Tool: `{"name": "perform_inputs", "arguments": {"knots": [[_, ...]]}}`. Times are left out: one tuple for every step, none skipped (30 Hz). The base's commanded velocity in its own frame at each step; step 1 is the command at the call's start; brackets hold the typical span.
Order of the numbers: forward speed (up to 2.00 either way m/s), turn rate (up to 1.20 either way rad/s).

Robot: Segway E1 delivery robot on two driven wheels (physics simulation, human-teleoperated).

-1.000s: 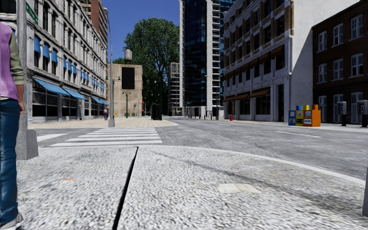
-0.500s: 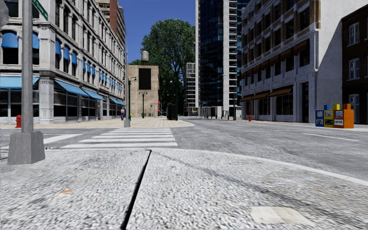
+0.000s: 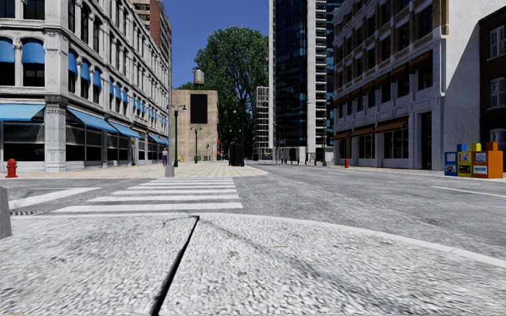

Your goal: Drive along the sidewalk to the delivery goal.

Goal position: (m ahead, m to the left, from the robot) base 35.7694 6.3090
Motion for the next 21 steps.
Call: {"name": "perform_inputs", "arguments": {"knots": [[1.99,0.00],[1.99,0.14],[1.99,0.21],[1.99,0.24],[1.99,0.24],[1.99,0.25],[1.99,0.25],[1.99,0.25],[1.99,0.25],[1.99,0.25],[1.99,0.25],[1.99,0.26],[1.99,0.28],[1.99,0.28],[1.99,0.34],[1.99,0.38],[1.99,0.44],[1.99,0.51],[1.99,0.51],[1.99,0.55],[1.99,0.57]]}}
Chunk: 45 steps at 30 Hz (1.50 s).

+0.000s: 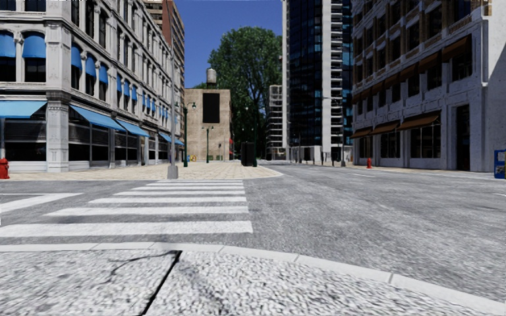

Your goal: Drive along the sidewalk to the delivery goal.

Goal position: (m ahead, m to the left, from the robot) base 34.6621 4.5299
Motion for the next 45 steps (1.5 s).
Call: {"name": "perform_inputs", "arguments": {"knots": [[1.98,0.59],[1.98,0.59],[1.98,0.60],[1.98,0.61],[1.98,0.61],[1.98,0.61],[1.98,0.61],[1.98,0.61],[1.98,0.61],[1.98,0.61],[1.98,0.61],[1.98,0.61],[1.98,0.61],[1.98,0.53],[1.98,0.04],[1.98,0.04],[1.98,0.00],[1.98,0.00],[1.98,0.00],[1.98,0.00],[1.98,0.00],[1.98,0.00],[1.98,0.00],[1.98,0.00],[1.98,0.00],[1.98,0.00],[1.98,0.00],[1.98,0.00],[1.98,0.00],[1.98,0.00],[1.98,0.00],[1.98,-0.03],[1.98,-0.04],[1.98,-0.04],[1.98,-0.04],[1.98,-0.04],[1.98,-0.04],[1.98,-0.03],[1.98,-0.03],[1.98,-0.03],[1.98,-0.03],[1.98,-0.03],[1.98,-0.03],[1.98,-0.04],[1.98,-0.04]]}}
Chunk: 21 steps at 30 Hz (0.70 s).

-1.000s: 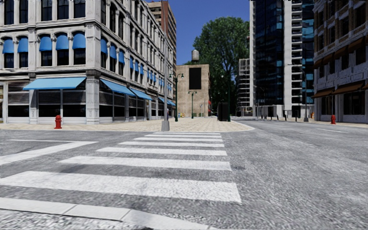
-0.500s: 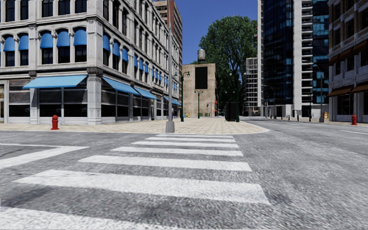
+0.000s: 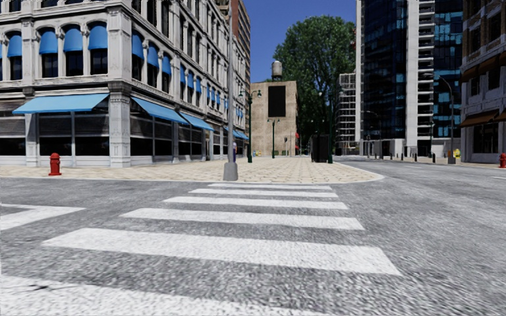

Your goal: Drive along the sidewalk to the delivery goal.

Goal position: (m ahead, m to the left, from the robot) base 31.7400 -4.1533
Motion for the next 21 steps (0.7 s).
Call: {"name": "perform_inputs", "arguments": {"knots": [[1.98,-0.05],[1.98,-0.05],[1.98,-0.06],[1.98,-0.06],[1.98,-0.07],[1.98,-0.08],[1.98,-0.08],[1.98,-0.08],[1.98,-0.08],[1.98,-0.08],[1.97,-0.08],[1.96,-0.08],[1.95,-0.08],[1.95,-0.08],[1.95,-0.08],[1.95,-0.08],[1.95,-0.08],[1.95,-0.08],[1.95,-0.08],[1.95,-0.08],[1.95,-0.08]]}}
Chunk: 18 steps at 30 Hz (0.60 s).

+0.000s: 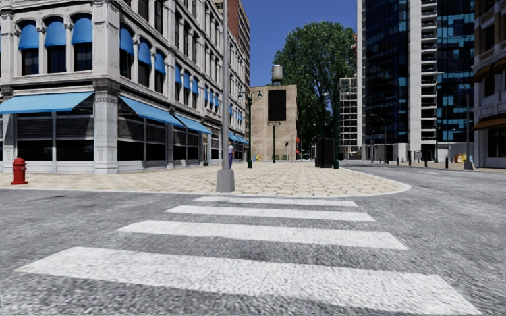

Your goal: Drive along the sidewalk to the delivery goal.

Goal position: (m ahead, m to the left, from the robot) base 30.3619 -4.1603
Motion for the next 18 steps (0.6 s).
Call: {"name": "perform_inputs", "arguments": {"knots": [[1.95,-0.08],[1.95,-0.08],[1.95,-0.08],[1.95,-0.08],[1.95,-0.08],[1.95,-0.08],[1.95,-0.09],[1.95,-0.09],[1.95,-0.10],[1.95,-0.12],[1.95,-0.15],[1.95,-0.20],[1.95,-0.20],[1.95,-0.24],[1.95,-0.26],[1.95,-0.27],[1.95,-0.27],[1.95,-0.27]]}}
